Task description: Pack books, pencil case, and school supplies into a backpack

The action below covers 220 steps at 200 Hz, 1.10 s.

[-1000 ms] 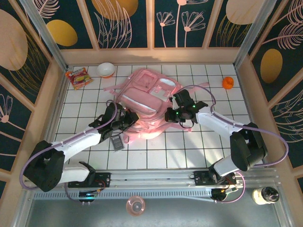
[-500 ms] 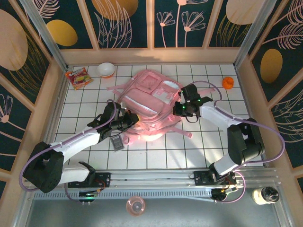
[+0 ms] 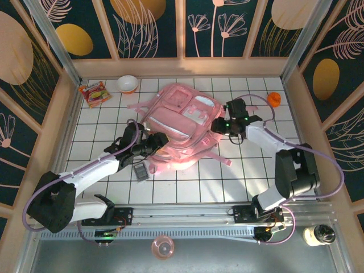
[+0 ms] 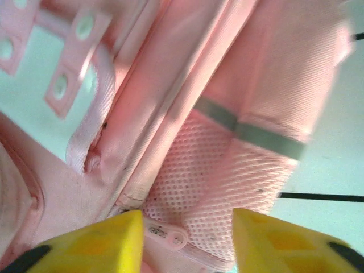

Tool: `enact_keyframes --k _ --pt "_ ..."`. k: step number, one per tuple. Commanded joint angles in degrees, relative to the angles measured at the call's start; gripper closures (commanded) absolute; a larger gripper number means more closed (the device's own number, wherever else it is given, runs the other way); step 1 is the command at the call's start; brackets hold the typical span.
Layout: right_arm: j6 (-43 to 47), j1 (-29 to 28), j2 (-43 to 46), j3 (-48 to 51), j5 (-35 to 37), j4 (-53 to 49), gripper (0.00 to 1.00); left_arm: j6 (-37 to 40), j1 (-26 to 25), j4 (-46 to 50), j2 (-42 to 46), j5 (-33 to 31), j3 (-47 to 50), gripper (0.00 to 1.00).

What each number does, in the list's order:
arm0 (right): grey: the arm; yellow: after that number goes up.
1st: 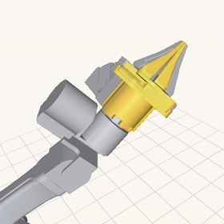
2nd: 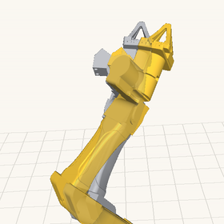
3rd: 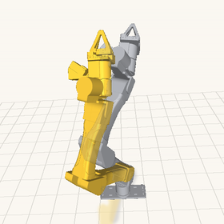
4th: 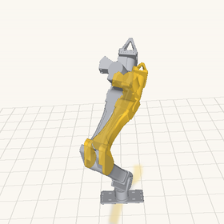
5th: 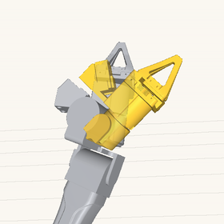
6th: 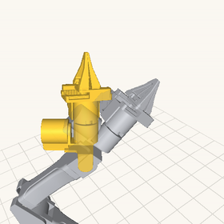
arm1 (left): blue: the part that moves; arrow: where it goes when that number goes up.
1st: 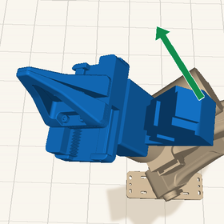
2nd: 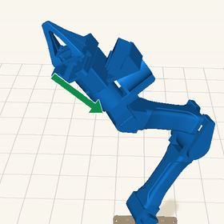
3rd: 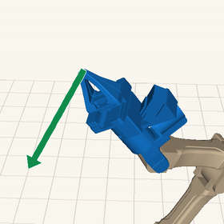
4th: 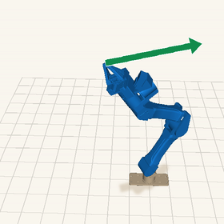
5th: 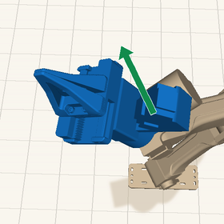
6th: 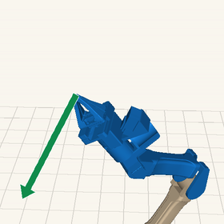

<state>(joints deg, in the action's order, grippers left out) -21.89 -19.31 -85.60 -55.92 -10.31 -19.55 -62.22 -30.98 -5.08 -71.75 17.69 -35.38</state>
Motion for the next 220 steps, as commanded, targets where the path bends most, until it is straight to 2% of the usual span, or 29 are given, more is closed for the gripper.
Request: enact_keyframes --k 1,17,35,64,95,115,138,162,189,220 --pt "-2.95 -0.45 8.47 3.11 0.19 -0.76 0.49 3.91 0.99 2.70 3.28 -6.55 -3.20 0.46" --pt "-7.30 -1.16 13.17 7.24 -4.37 1.45 0.45 5.07 1.76 3.17 4.78 -10.94 -3.58 0.43" --pt "-14.40 -3.93 17.59 13.44 -8.82 8.42 0.45 5.55 3.99 2.16 5.56 -15.04 -3.33 0.44" --pt "-22.47 -10.83 19.50 18.82 -6.64 17.18 0.45 11.04 7.82 2.29 5.17 -24.10 -4.60 0.45" --pt "-24.44 -12.87 15.80 20.02 -6.12 21.84 0.46 12.88 11.47 1.28 2.68 -25.60 -4.62 0.46" --pt "-23.68 -12.53 12.51 19.67 -6.84 23.76 0.46 11.84 12.15 -0.48 0.12 -21.83 -3.87 0.53" --pt "-20.29 -12.38 9.17 18.26 -8.58 24.56 0.46 7.56 12.17 -7.85 -1.54 -11.33 0.33 0.57" --pt "-16.80 -7.69 7.04 17.10 -11.05 25.31 0.46 1.43 12.07 -15.91 -1.28 -4.09 6.49 0.59" --pt "-9.79 -4.99 7.25 13.92 -11.47 22.19 0.46 -0.81 10.68 -17.53 1.19 -1.51 9.58 0.59" --pt "-1.62 -2.79 8.44 9.95 -10.74 16.84 0.46 -0.85 6.20 -16.96 2.92 -1.32 9.62 0.57"
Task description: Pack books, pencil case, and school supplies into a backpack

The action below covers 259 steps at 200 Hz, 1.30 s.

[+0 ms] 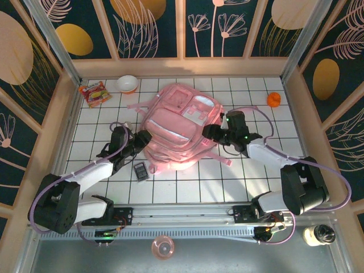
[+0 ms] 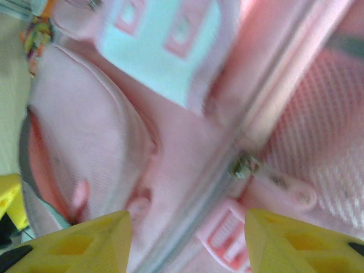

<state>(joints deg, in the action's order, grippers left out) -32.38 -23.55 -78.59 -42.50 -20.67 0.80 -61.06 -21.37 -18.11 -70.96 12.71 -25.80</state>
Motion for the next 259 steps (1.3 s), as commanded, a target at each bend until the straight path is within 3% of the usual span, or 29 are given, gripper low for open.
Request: enact_keyframes --k 1,67,100,141,165,190,210,220,259 --pt "9.02 1.60 1.51 -3.47 -0.41 -3.56 0.46 -1.98 -3.55 -3.94 2.14 3.65 0.05 0.57" --pt "9.09 3.59 8.77 -0.51 -0.11 -0.57 0.46 -4.35 -13.11 -10.58 -3.49 4.04 -0.69 0.53" --pt "9.52 3.66 16.13 1.99 3.93 2.25 0.46 2.33 -15.55 -8.01 -3.12 4.08 -3.89 0.47" --pt "14.17 3.79 25.04 2.31 11.44 1.47 0.46 30.46 -15.56 5.46 5.06 -3.67 -9.84 0.32" --pt "15.14 3.99 30.97 3.92 16.22 2.73 0.46 53.39 -15.55 8.95 7.74 -0.73 -12.14 0.30" --pt "15.24 4.40 35.76 5.78 19.35 4.08 0.44 77.40 -15.55 17.36 4.96 1.89 -17.35 0.29" --pt "15.23 4.59 36.86 6.58 19.24 3.23 0.33 95.81 -15.55 23.29 0.92 6.45 -20.76 0.28" --pt "15.76 4.72 36.27 6.56 17.87 2.08 0.26 100.89 -15.56 23.32 -1.00 7.22 -21.63 0.28" --pt "19.76 4.63 32.85 5.12 12.74 -1.14 0.25 114.80 -15.55 27.04 -10.67 11.62 -27.59 0.32"
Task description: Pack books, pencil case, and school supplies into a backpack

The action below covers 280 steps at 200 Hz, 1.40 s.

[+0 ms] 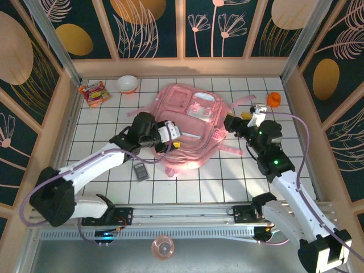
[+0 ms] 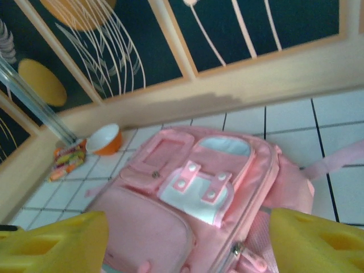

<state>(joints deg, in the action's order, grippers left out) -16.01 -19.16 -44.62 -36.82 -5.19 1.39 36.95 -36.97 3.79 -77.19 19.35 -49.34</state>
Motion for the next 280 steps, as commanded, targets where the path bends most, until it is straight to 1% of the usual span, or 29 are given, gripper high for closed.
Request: enact_keyframes --k 1,14,34,46,61,83,87,99,109,121,136,145,161,175,192,201,216,237,266,280 --pt "3.59 0.29 -1.14 -0.51 -2.86 -1.65 0.24 16.95 0.06 5.07 -4.67 4.94 -4.07 0.32" --pt "6.18 0.20 -1.19 0.04 -5.05 -0.81 0.24 19.50 0.06 3.90 -7.14 4.96 -4.60 0.32" --pt "9.84 0.17 -1.01 0.97 -8.29 0.10 0.24 21.02 0.01 1.37 -10.21 4.08 -4.96 0.31" --pt "13.98 0.17 -0.73 1.75 -12.21 0.57 0.27 21.55 0.06 0.59 -11.70 3.88 -5.32 0.30" --pt "16.23 0.04 -0.21 2.72 -15.28 1.45 0.30 22.10 0.06 -0.37 -13.27 4.20 -5.53 0.31" --pt "18.21 0.01 0.15 3.46 -16.89 1.63 0.34 22.80 0.05 -2.08 -15.17 2.74 -5.18 0.35" --pt "18.63 0.06 0.15 3.55 -16.79 1.45 0.34 22.69 0.05 -3.10 -15.39 2.02 -4.88 0.37" --pt "20.08 0.05 -0.10 3.92 -16.29 1.06 0.35 21.54 0.05 -7.32 -15.50 0.21 -3.16 0.49" --pt "21.78 0.05 -0.56 4.20 -15.54 0.55 0.36 21.18 0.06 -8.01 -15.24 -0.01 -2.96 0.63" --pt "24.14 0.11 -1.39 4.51 -15.29 -0.02 0.35 17.81 0.06 -8.80 -14.38 0.44 -3.13 0.77" --pt "27.75 0.37 -2.97 6.16 -15.62 2.52 0.35 15.24 0.72 -9.60 -12.57 3.93 -2.03 0.94" --pt "29.27 0.50 -4.14 7.47 -16.91 5.83 0.35 13.36 1.75 -10.79 -11.43 7.69 -0.70 1.00" --pt "32.49 1.12 -7.15 9.03 -21.93 10.46 0.35 9.64 4.22 -13.76 -9.66 15.54 1.71 1.00" --pt "35.12 1.47 -10.37 9.39 -25.51 13.46 0.34 6.84 6.02 -18.02 -8.09 20.47 4.56 1.00" --pt "40.04 2.08 -14.75 9.51 -29.36 15.39 0.34 4.31 7.37 -23.96 -6.65 23.79 7.77 1.00" --pt "42.63 2.31 -17.15 9.07 -30.46 15.63 0.34 3.53 7.93 -25.51 -6.38 25.14 8.58 1.00" --pt "46.94 2.64 -21.10 8.44 -31.64 15.64 0.34 3.39 8.62 -25.90 -6.21 26.63 8.78 1.00" --pt "51.87 2.76 -26.06 6.97 -34.16 14.94 0.35 3.48 9.09 -26.58 -5.84 27.07 9.07 1.00" --pt "52.46 2.35 -30.77 5.28 -38.28 18.41 0.35 3.71 9.20 -26.74 -5.92 27.51 9.31 1.00" --pt "52.87 1.81 -32.35 4.47 -39.17 19.60 0.34 3.83 9.20 -26.69 -6.04 27.84 9.34 1.00"
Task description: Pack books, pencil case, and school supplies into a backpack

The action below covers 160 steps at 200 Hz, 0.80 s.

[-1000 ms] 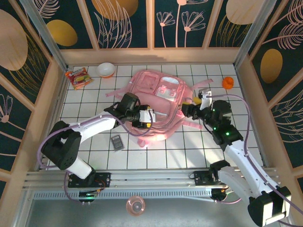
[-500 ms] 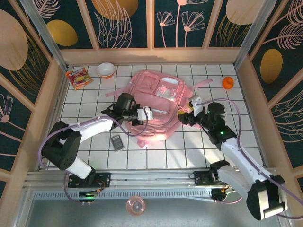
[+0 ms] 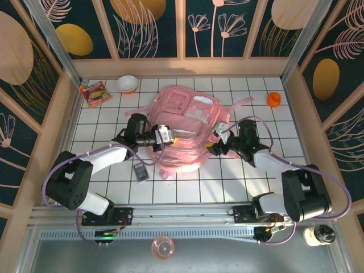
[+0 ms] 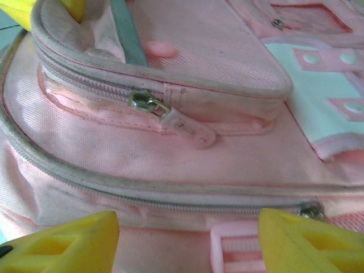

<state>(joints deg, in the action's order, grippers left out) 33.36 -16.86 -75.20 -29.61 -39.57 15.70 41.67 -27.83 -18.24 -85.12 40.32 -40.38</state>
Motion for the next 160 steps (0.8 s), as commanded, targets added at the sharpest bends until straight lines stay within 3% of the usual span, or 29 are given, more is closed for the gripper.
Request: enact_keyframes --k 1,69,104,160 --pt "3.52 -0.47 -1.92 -2.83 -4.76 5.29 0.34 -0.85 0.06 -4.64 1.89 6.88 0.38 1.00" --pt "4.64 -2.40 -7.40 -8.14 -9.11 2.85 0.35 -0.43 0.06 -4.37 0.58 8.12 -0.78 1.00" --pt "5.55 -3.58 -6.60 -9.07 -11.11 -3.12 0.43 -1.06 0.06 -4.99 -0.30 8.31 -1.63 1.00" --pt "1.92 -3.94 -5.87 -8.75 -13.45 -3.84 0.59 -2.05 0.07 -6.28 -1.01 9.53 -2.08 1.00"
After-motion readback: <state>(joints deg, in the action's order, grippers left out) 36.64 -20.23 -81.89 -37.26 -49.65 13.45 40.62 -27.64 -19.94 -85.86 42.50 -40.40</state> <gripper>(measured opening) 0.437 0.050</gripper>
